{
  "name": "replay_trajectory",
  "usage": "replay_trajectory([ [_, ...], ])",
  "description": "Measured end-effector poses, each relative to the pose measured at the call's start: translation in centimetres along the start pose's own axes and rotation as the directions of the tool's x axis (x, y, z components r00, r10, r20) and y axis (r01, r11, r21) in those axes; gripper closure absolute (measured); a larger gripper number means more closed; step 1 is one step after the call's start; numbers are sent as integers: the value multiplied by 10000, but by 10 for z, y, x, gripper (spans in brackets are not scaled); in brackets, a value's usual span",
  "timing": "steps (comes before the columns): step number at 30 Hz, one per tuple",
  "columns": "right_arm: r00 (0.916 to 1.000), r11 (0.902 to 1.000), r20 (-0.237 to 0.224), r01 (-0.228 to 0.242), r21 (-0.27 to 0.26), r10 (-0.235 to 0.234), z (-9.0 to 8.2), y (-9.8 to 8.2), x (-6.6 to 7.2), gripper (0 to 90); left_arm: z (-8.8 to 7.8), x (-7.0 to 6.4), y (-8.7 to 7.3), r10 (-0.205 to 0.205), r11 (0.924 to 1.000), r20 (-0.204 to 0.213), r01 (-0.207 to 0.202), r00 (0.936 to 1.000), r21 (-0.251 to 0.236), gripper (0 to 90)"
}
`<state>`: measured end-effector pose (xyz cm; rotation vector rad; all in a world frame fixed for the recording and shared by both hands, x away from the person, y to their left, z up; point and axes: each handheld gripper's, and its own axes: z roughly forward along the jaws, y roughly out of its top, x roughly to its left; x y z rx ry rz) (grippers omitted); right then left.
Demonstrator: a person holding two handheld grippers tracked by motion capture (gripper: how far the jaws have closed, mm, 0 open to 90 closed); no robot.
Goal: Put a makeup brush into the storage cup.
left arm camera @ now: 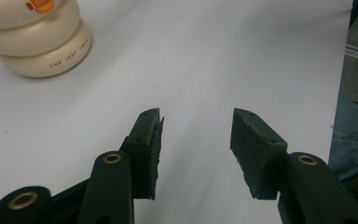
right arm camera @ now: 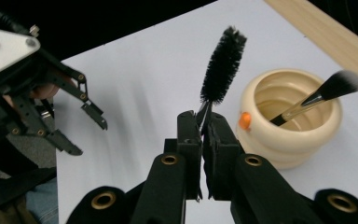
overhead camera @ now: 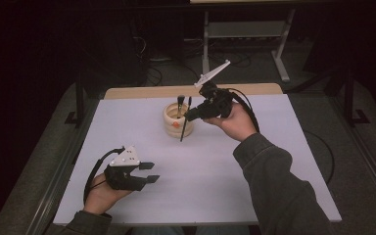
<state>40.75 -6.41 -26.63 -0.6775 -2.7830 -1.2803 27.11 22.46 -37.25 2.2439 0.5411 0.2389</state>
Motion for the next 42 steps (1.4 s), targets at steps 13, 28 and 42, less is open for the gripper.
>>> replay_trajectory([
  [13, 9970, 9996, 730, -226, -160, 237, -9, 37, -21, 849, -3, 1, 0, -20, 9999, -2, 20, 10000, -129, 517],
  [28, 9787, 9888, 1419, -1438, -406, 1482, 8, 53, -50, 849, -4, 1, 1, 58, 9998, -1, -58, 10000, -178, 501],
  [42, 9670, 9802, 1622, -1901, -555, 1967, 33, 52, -61, 848, -7, 2, 1, 53, 9999, -1, -53, 10000, -150, 488],
])
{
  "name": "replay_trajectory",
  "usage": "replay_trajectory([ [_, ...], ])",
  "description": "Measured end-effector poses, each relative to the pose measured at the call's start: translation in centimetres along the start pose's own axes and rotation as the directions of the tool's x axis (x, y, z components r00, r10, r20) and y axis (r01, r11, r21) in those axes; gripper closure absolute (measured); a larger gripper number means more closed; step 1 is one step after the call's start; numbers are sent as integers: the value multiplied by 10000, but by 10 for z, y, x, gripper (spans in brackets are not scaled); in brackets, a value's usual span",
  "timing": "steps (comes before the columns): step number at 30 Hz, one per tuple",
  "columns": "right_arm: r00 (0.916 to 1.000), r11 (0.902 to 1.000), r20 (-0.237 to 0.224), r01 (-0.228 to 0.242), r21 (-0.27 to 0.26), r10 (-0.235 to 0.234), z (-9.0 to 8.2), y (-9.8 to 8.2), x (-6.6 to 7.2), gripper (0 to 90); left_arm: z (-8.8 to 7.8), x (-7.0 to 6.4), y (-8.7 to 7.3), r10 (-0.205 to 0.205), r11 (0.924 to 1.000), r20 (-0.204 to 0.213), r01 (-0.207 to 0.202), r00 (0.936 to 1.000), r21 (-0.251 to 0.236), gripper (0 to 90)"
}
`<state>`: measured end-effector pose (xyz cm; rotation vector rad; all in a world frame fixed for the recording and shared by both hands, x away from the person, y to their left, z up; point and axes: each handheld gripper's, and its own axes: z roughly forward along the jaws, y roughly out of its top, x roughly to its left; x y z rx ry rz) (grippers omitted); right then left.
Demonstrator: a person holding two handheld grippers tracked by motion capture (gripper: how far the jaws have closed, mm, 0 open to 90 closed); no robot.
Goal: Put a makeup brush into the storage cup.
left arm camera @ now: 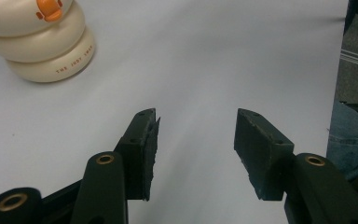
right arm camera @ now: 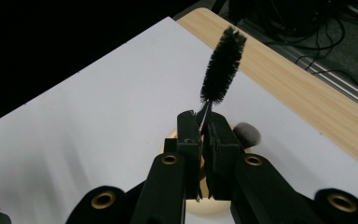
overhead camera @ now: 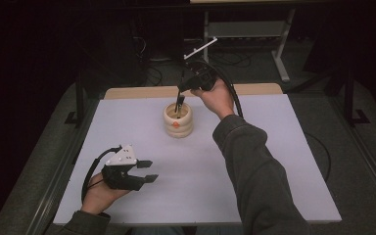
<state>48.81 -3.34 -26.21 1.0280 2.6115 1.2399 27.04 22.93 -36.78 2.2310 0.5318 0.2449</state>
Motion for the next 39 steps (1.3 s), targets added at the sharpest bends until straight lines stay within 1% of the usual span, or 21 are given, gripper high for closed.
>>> replay_trajectory([
  [5, 10000, 9999, 70, 22, -99, -21, 7, -2, -2, 848, 0, 0, 0, -16, 10000, -15, 16, 10000, 6, 481],
  [6, 9998, 9998, 42, -175, -114, 175, 8, -2, -1, 848, 0, 0, 0, -12, 10000, -6, 12, 10000, 19, 480],
  [8, 9997, 9998, 99, -205, -56, 206, 11, -3, -2, 848, 0, 0, 0, -11, 10000, -2, 11, 10000, 32, 481],
  [9, 9998, 9999, 169, -89, -66, 90, 13, -5, -3, 848, 0, 0, 0, -27, 10000, -11, 27, 10000, 5, 480],
  [10, 9996, 9998, 163, -216, -30, 216, 14, -5, -3, 848, 0, 0, 0, 34, 10000, -33, -34, 10000, -60, 478],
  [13, 9993, 9996, 218, -288, -4, 288, 18, -7, -3, 848, -1, 0, -1, -59, 10000, -31, 58, 10000, -79, 472],
  [14, 9995, 9999, 275, -170, -3, 170, 22, -9, -4, 848, -1, 1, -1, -65, 10000, -46, 65, 10000, -55, 468],
  [16, 9991, 9995, 271, -311, -22, 311, 23, -10, -3, 848, 0, 0, 0, -59, 10000, -55, 58, 10000, -34, 462],
  [20, 9989, 9995, 346, -312, 38, 310, 28, -13, -5, 848, 0, -1, 0, -96, 10000, -52, 96, 9999, -24, 449],
  [22, 9985, 9990, 312, -448, 87, 445, 30, -14, -5, 848, 0, -1, 0, -101, 9999, -60, 101, 9999, -19, 445],
  [23, 9992, 9996, 310, -267, 46, 265, 31, -15, -7, 848, 0, -1, 0, -155, 9999, -47, 155, 9999, -13, 443],
  [25, 9985, 9988, 272, -475, 104, 472, 33, -16, -6, 848, 1, -1, 0, -210, 9998, -40, 210, 9998, -14, 438],
  [26, 9991, 9995, 306, -297, 79, 295, 34, -17, -8, 848, 1, -1, 0, -183, 9998, -56, 183, 9998, 4, 436],
  [27, 9991, 9995, 306, -297, 79, 295, 34, -17, -8, 848, 1, -1, 0, -183, 9998, -56, 183, 9998, 4, 434],
  [29, 9983, 9986, 335, -492, 186, 485, 39, -18, -7, 848, 1, 0, 0, -68, 10000, -84, 67, 9999, -14, 432],
  [30, 9985, 9989, 340, -431, 181, 425, 40, -19, -8, 848, 1, 0, 0, -170, 9999, -72, 170, 9998, -28, 429],
  [32, 9989, 9993, 334, -340, 179, 334, 41, -19, -9, 848, 1, 0, 0, -196, 9998, -64, 196, 9998, -23, 427],
  [34, 9982, 9982, 334, -516, 299, 506, 43, -19, -7, 847, 1, 0, 0, -209, 9998, -66, 209, 9998, -26, 427],
  [36, 9983, 9984, 356, -471, 305, 460, 45, -20, -8, 847, 1, 0, 0, -194, 9998, -72, 194, 9998, -30, 425],
  [37, 9978, 9976, 358, -570, 390, 556, 48, -21, -8, 847, 1, 0, 0, -213, 9998, -78, 213, 9997, -39, 425],
  [39, 9979, 9975, 346, -570, 413, 556, 49, -21, -8, 848, 1, 0, 0, -223, 9997, -81, 223, 9997, -42, 424],
])
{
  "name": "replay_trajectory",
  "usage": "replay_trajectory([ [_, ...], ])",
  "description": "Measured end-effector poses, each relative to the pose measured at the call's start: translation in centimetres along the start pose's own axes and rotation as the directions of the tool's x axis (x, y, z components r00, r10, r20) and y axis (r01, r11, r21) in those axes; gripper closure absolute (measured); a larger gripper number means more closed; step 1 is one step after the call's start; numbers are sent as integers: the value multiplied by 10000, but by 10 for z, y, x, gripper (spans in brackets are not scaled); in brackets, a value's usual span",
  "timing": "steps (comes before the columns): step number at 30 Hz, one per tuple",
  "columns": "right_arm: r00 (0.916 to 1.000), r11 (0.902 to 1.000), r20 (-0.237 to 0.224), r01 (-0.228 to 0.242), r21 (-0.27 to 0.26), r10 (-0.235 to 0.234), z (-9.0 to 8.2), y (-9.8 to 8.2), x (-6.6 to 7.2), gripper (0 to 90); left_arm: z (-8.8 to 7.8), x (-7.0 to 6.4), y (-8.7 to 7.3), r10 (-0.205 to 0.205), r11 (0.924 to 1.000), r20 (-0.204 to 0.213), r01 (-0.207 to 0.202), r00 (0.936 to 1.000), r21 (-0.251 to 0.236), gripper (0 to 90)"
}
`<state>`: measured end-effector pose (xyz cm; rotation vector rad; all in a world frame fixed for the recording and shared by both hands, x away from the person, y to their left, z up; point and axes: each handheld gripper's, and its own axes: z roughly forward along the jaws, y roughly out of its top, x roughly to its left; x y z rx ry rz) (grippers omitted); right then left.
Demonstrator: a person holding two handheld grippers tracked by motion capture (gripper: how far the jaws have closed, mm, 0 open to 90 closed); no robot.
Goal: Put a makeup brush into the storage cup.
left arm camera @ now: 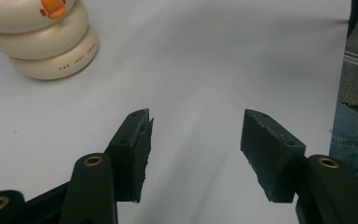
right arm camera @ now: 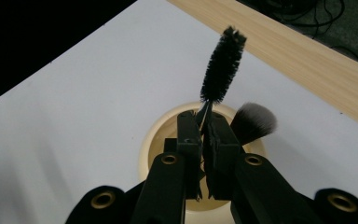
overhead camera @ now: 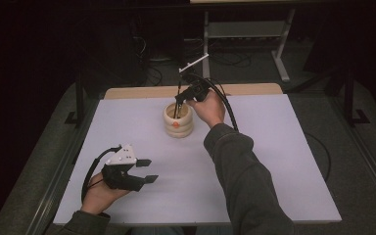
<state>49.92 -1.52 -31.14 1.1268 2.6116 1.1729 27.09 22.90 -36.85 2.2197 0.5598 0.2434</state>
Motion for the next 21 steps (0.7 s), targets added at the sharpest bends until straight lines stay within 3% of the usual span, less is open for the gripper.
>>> replay_trajectory([
  [10, 10000, 9999, 46, -24, 123, 23, 9, -3, 0, 847, -1, 0, 0, 11, 10000, -5, -11, 10000, -29, 424],
  [18, 9995, 9992, 4, -319, 253, 319, 16, -9, -6, 836, -1, 1, 0, 55, 10000, 12, -55, 10000, 3, 424],
  [21, 9988, 9978, 174, -473, 464, 465, 18, -10, -7, 763, 0, 1, 0, 30, 10000, 36, -30, 10000, -4, 424],
])
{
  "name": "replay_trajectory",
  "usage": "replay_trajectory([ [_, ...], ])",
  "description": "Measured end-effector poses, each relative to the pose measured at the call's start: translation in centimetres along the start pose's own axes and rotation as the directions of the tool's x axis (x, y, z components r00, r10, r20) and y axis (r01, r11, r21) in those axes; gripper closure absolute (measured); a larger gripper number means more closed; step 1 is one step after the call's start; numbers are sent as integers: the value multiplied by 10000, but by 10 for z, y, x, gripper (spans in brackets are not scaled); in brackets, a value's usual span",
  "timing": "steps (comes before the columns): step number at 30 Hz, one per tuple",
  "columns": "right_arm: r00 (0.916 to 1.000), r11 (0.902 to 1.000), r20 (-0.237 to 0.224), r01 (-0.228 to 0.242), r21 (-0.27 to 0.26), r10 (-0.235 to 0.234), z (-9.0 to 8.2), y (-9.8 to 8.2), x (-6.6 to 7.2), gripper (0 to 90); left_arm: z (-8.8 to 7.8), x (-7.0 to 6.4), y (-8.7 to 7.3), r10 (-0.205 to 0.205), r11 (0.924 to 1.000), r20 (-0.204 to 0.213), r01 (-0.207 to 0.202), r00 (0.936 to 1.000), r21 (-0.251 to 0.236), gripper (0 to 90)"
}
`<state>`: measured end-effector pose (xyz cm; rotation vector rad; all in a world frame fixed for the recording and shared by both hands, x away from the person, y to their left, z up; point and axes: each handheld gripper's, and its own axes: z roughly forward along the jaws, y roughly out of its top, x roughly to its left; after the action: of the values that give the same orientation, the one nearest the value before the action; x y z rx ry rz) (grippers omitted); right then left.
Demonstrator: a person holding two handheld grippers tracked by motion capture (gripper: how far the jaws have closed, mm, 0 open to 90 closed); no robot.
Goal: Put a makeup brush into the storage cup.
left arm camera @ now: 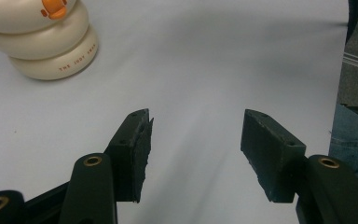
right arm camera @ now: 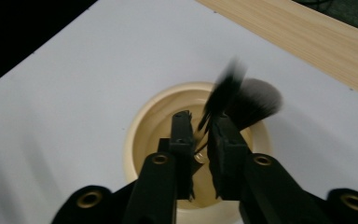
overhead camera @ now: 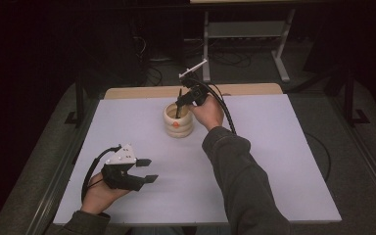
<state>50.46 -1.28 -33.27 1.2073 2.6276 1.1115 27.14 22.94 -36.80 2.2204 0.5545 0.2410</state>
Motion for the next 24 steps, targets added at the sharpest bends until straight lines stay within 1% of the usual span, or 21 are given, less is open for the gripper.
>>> replay_trajectory([
  [1, 9999, 9999, 26, -160, 1, 160, 0, 0, -1, 735, 0, 0, 0, 5, 10000, -1, -5, 10000, -10, 424],
  [3, 9999, 9999, 26, -165, -2, 165, -1, -1, -2, 726, 0, 0, 0, 26, 10000, -15, -26, 10000, -5, 423],
  [5, 9997, 9998, 120, -196, 16, 196, -3, -4, -4, 694, 0, 0, 0, 12, 10000, -24, -12, 10000, 2, 423],
  [6, 9996, 9996, 109, -278, 3, 277, -5, -4, -5, 685, -1, 1, 0, 31, 10000, -41, -31, 10000, 10, 422],
  [7, 9994, 9994, 57, -334, -102, 334, -7, -5, -6, 682, -1, 1, 0, 32, 10000, -53, -32, 10000, 14, 421],
  [8, 9994, 9994, 57, -334, -102, 334, -7, -5, -6, 682, -1, 1, 0, 32, 10000, -53, -32, 10000, 14, 421],
  [9, 9998, 9995, 43, -195, -242, 196, -9, -7, -9, 672, 0, 1, 0, 16, 10000, -56, -16, 10000, 20, 421],
  [10, 9991, 9986, -102, -425, -323, 422, -13, -10, -10, 654, 0, 1, 0, -11, 10000, -56, 11, 10000, 19, 418],
  [11, 9992, 9986, -109, -382, -374, 379, -14, -11, -11, 648, 0, 1, -1, -20, 10000, -62, 21, 10000, 36, 418],
  [12, 9990, 9983, -69, -452, -378, 449, -16, -13, -11, 641, 0, 1, -1, -28, 10000, -70, 28, 10000, 51, 417],
  [13, 9993, 9984, -106, -358, -432, 353, -17, -15, -14, 632, 0, 1, -1, -45, 10000, -80, 45, 10000, 47, 416],
  [15, 9994, 9979, -148, -333, -561, 325, -20, -18, -16, 619, 0, 1, -1, -60, 10000, -86, 60, 9999, 51, 414],
  [16, 9988, 9972, -162, -461, -593, 452, -22, -19, -16, 608, 0, 1, 0, -53, 10000, -97, 54, 9999, 53, 412],
  [17, 9992, 9971, -208, -354, -669, 341, -23, -20, -17, 598, 1, 1, 0, -53, 10000, -116, 53, 9999, 56, 410],
  [18, 9986, 9965, -259, -471, -684, 454, -25, -21, -16, 592, 1, 1, 0, -46, 10000, -123, 47, 9999, 58, 408],
  [19, 9986, 9965, -259, -471, -684, 454, -25, -21, -16, 592, 1, 1, 0, -46, 10000, -123, 47, 9999, 58, 407],
  [20, 9993, 9963, -271, -265, -820, 243, -30, -24, -17, 570, 1, 1, 0, -141, 9999, -121, 141, 9998, 42, 404],
  [21, 9992, 9956, -310, -268, -896, 241, -32, -25, -17, 561, 2, 1, 0, -209, 9998, -113, 209, 9997, 14, 402],
  [22, 9994, 9954, -296, -176, -939, 149, -34, -26, -17, 552, 2, 1, 0, -166, 9999, -130, 166, 9998, 13, 400],
  [23, 9994, 9954, -296, -176, -939, 149, -34, -26, -17, 552, 2, 1, 0, -166, 9999, -130, 166, 9998, 13, 398],
  [24, 9992, 9952, -359, -218, -955, 185, -37, -27, -16, 536, 2, 1, 1, -183, 9998, -135, 183, 9997, 25, 397],
])
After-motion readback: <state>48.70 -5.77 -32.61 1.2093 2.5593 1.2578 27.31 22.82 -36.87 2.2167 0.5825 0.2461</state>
